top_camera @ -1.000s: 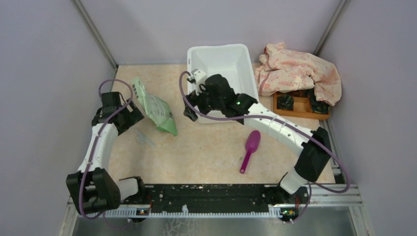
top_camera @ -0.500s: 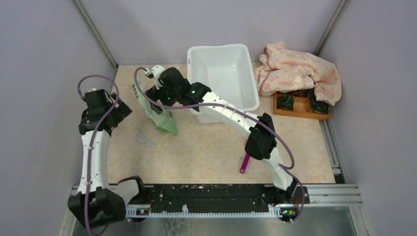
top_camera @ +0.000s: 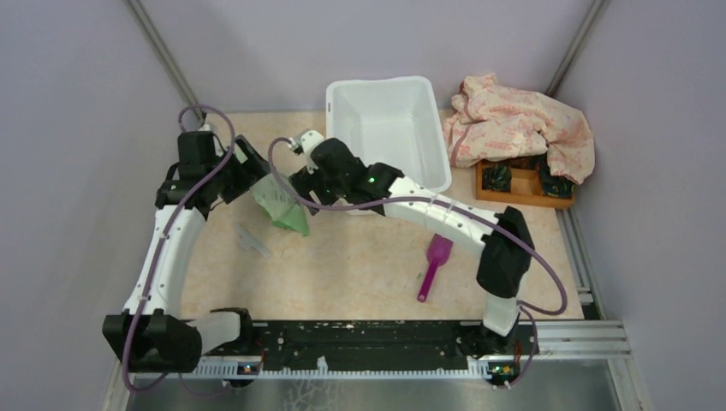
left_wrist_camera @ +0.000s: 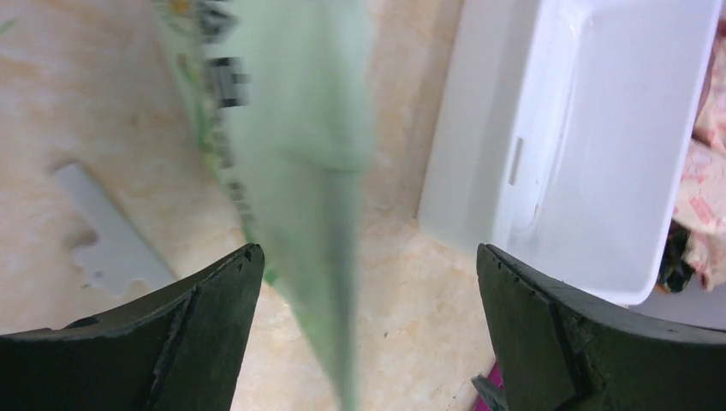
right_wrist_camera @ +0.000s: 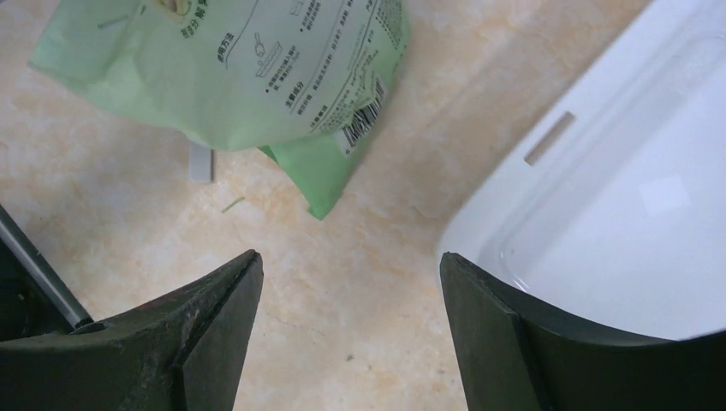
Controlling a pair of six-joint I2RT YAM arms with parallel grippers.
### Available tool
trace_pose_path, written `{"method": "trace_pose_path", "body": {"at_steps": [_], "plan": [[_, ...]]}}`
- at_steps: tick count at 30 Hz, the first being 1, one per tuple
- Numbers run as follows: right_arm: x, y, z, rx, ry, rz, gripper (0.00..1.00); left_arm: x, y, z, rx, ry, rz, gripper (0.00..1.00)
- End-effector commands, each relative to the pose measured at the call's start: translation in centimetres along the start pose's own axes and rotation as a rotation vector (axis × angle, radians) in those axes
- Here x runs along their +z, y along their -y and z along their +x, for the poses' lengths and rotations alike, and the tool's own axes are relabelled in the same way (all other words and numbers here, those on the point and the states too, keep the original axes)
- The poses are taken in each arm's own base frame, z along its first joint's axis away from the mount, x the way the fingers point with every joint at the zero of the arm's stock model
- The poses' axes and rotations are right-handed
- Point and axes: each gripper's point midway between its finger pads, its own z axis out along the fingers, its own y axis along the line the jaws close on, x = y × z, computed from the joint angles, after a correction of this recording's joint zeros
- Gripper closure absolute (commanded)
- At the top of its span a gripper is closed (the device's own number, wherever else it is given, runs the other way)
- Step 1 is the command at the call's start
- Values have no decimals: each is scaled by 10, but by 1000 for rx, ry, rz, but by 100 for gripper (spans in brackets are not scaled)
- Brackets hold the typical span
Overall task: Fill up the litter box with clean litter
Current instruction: Move the cat litter bag to the center of the board.
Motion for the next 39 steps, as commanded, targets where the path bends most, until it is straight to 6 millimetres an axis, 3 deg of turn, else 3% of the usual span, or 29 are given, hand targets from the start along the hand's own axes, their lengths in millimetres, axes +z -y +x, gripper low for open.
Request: {"method": "trace_pose_path", "body": {"at_steps": [1, 7, 14, 15, 16, 17, 18, 19, 25, 30, 39], "plan": [[-61, 9, -45, 32, 207, 29, 24, 12, 36, 7, 56, -11, 9, 2], [-87, 29, -23, 66, 218, 47, 24, 20, 30, 2, 99, 11, -92, 2], [-103, 47, 0, 106, 227, 56, 25, 24, 20, -2, 155, 6, -166, 2], [-107, 49, 2, 109, 232, 57, 25, 25, 21, -1, 164, -4, -155, 12], [-109, 52, 5, 112, 230, 62, 25, 26, 25, 1, 179, -13, -132, 31], [-112, 54, 7, 114, 232, 65, 25, 27, 27, 2, 184, -21, -115, 54], [-114, 56, 10, 117, 231, 69, 25, 27, 29, 5, 185, -32, -103, 83], [-116, 59, 12, 119, 234, 73, 25, 28, 30, 7, 188, -45, -98, 99], [-132, 70, 21, 129, 246, 103, 25, 19, 44, 22, 293, -106, -85, 100], [-144, 78, 27, 125, 246, 131, 25, -15, 79, 38, 395, -117, 23, 100], [-159, 86, 33, 127, 253, 155, 24, -74, 102, 62, 444, -166, 117, 100]]}}
